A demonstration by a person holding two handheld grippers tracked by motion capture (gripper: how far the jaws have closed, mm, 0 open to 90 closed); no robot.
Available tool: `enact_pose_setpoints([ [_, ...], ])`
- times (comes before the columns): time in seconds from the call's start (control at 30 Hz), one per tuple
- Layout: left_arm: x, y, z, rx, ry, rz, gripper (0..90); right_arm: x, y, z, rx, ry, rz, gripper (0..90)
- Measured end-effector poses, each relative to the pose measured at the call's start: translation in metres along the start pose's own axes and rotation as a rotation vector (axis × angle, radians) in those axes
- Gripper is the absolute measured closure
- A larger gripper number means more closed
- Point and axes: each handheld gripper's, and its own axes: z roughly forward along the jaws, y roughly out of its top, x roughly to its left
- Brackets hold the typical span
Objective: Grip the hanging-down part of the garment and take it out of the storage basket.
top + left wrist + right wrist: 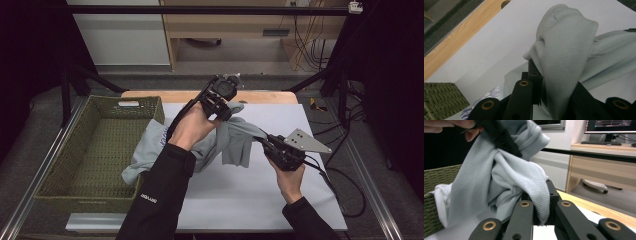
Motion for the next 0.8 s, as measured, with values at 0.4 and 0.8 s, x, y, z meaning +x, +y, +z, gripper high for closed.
enact_pose_setpoints([
  [0.4, -0.007, 0.004, -0.002, -0.020, -0.010, 0.006, 82.1, -0.011, 0.009, -0.003, -0.033, -0.055, 0.016, 87.7],
  [0.8, -0.012, 0.007, -0.005, -0.028, -0.010, 0.017, 82.0, -0.012, 0.020, -0.007, -0.045, -0.088, 0.027, 87.6],
])
